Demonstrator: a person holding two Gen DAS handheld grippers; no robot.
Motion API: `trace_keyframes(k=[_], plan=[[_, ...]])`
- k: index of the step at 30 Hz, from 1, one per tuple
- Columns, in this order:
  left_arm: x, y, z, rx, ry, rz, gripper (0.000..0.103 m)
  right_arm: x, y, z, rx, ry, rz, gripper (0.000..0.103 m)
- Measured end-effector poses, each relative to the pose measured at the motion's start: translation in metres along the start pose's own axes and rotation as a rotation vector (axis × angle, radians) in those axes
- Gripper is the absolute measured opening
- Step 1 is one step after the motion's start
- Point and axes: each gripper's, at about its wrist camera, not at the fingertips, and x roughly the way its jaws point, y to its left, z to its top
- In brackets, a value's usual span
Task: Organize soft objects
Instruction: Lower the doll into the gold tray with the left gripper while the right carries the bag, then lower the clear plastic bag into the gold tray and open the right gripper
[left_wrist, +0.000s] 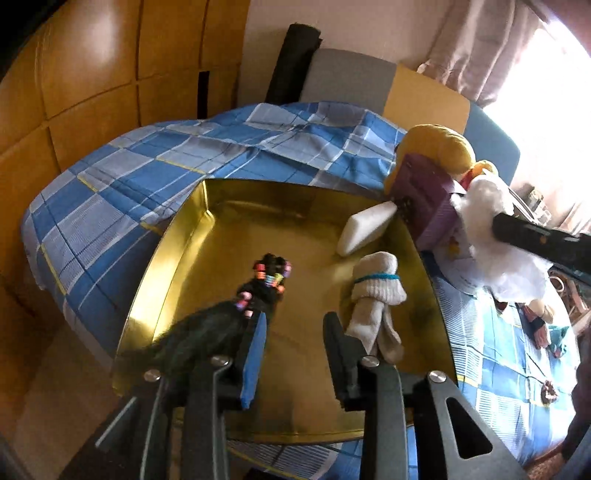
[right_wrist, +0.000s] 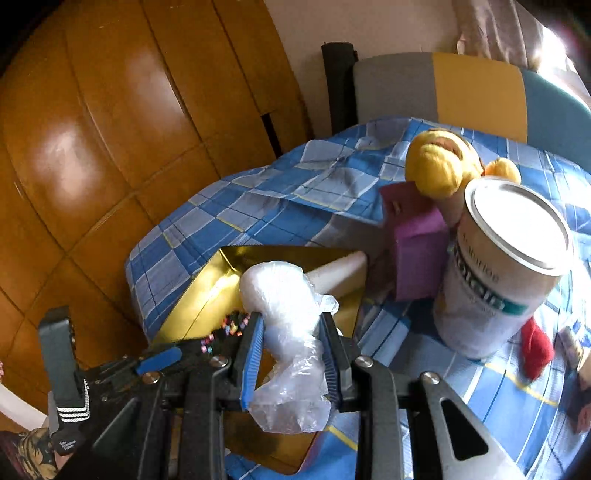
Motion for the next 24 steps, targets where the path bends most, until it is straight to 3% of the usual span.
trace_keyframes(k=[12,24], plan=[[-0.018,-0.018,-0.001,0.069,-0.070,0.009,0.054,0.008,0.007,-0.040,0.075,0.019,0.028,0.029],[-0.009,-0.002,-0.005,0.034,-0.033,0.043,0.055,0.023,0.015,-0.066,0.093,0.074,0.046,0.029]])
